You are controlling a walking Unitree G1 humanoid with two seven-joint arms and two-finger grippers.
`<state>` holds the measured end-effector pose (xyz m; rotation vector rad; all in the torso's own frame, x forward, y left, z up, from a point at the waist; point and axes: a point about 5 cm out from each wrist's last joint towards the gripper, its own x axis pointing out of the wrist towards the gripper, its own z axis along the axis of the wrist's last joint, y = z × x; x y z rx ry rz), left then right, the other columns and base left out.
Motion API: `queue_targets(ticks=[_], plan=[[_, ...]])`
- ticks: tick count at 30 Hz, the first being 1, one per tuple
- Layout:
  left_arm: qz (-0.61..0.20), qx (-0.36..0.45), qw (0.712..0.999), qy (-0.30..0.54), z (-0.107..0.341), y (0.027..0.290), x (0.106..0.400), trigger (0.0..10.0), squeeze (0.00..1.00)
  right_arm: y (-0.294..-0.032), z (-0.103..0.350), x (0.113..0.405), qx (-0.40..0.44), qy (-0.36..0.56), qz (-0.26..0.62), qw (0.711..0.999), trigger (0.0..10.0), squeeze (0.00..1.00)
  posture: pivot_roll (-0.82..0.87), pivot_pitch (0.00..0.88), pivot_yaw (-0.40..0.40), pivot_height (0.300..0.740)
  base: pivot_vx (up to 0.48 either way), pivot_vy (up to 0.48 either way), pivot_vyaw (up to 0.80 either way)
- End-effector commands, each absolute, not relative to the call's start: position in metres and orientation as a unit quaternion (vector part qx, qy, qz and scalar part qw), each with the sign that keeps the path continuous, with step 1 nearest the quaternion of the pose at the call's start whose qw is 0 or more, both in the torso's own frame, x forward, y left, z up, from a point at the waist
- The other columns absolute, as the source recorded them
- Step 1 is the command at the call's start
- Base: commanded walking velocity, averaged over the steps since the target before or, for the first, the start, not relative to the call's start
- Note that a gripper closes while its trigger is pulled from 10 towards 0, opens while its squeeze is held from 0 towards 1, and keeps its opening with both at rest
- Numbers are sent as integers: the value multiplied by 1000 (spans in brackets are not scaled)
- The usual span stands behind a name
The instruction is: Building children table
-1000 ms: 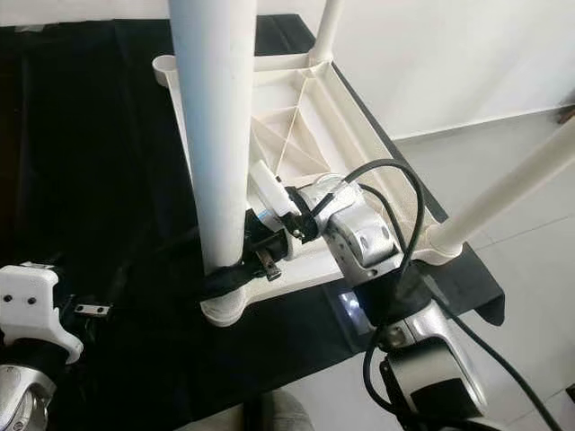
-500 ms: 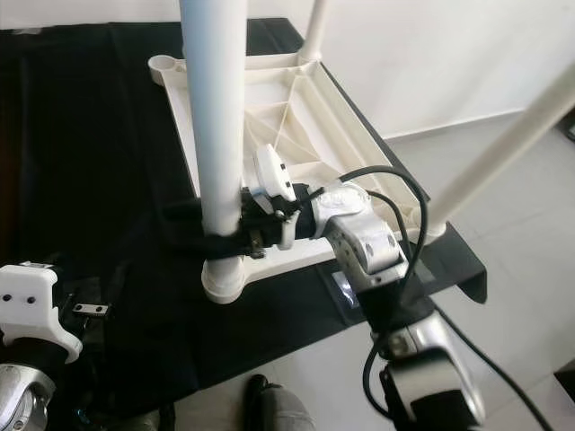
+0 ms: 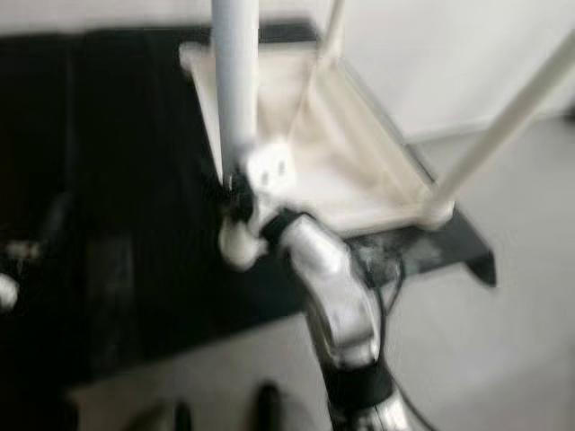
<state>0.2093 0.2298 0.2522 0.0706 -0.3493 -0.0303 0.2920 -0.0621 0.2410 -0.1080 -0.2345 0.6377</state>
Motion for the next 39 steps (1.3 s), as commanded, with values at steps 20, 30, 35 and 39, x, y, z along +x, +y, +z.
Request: queue_targets(ticks=[20,30,35,39], plan=[[-450,-156,861,-178,307,163,213,10000,0,-55,220,314,-91,-57,213,971,10000,0,-97,260,-72,740,0,0,0],[-398,-97,882,-232,337,146,254,10000,1000,-30,222,314,-80,-64,253,962,10000,0,-96,218,-65,740,0,0,0],[-353,-54,897,-259,356,145,273,10000,145,-24,223,316,-71,-63,258,961,10000,0,-95,207,-64,740,0,0,0],[-364,-56,892,-264,365,141,281,10000,0,-21,224,317,-71,-68,257,961,10000,0,-93,202,-61,740,0,0,0]])
